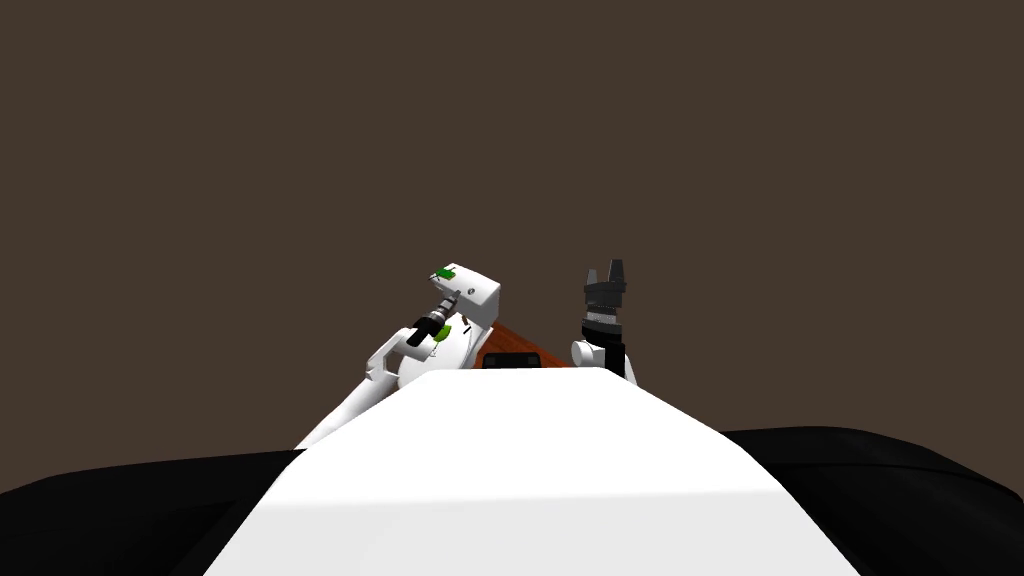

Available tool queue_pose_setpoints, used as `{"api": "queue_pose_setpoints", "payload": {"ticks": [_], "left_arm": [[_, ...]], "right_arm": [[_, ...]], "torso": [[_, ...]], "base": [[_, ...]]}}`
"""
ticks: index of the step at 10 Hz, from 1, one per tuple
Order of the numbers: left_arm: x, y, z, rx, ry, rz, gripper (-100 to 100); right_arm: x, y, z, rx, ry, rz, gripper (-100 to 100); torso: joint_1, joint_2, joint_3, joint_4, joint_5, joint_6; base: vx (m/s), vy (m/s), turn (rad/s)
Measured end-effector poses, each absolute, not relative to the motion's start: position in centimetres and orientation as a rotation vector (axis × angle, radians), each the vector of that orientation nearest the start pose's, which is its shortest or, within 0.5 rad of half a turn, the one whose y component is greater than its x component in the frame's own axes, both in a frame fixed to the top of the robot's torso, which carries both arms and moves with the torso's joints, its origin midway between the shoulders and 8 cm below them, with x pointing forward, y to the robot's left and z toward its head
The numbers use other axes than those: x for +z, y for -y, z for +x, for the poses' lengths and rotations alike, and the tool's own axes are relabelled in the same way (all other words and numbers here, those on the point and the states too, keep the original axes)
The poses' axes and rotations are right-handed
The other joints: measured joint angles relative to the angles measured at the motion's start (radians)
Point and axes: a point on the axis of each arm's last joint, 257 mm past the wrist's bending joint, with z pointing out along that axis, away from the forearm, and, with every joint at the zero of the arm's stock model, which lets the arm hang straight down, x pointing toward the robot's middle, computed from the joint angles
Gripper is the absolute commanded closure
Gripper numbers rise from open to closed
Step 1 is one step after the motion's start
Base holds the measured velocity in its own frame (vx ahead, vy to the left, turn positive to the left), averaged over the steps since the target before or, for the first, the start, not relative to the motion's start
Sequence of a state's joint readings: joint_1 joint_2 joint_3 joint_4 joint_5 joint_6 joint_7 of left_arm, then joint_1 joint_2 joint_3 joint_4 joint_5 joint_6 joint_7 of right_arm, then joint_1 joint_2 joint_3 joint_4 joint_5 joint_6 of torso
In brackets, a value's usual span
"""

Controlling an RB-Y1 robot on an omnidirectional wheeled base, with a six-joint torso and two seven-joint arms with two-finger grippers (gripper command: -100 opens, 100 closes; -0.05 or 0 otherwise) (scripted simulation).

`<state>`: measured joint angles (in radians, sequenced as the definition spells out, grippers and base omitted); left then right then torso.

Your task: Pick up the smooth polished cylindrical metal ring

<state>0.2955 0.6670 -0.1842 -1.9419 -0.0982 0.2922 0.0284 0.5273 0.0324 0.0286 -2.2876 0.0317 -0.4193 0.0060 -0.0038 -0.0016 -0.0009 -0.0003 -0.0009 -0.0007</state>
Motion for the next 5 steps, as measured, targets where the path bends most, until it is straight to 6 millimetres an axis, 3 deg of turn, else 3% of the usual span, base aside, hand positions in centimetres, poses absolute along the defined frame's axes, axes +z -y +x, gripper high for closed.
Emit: {"api": "queue_pose_setpoints", "payload": {"ticks": [5], "left_arm": [[-28.9, -35.2, 44.9, -0.482, -1.857, -0.785, -100]], "right_arm": [[0.3, 27.5, 35.5, 1.272, -0.671, 0.742, 0]], "torso": [[-0.001, 0.0, 0.0, 0.0, 0.0, 0.0]], "base": [[0.023, -0.073, -0.125]]}}
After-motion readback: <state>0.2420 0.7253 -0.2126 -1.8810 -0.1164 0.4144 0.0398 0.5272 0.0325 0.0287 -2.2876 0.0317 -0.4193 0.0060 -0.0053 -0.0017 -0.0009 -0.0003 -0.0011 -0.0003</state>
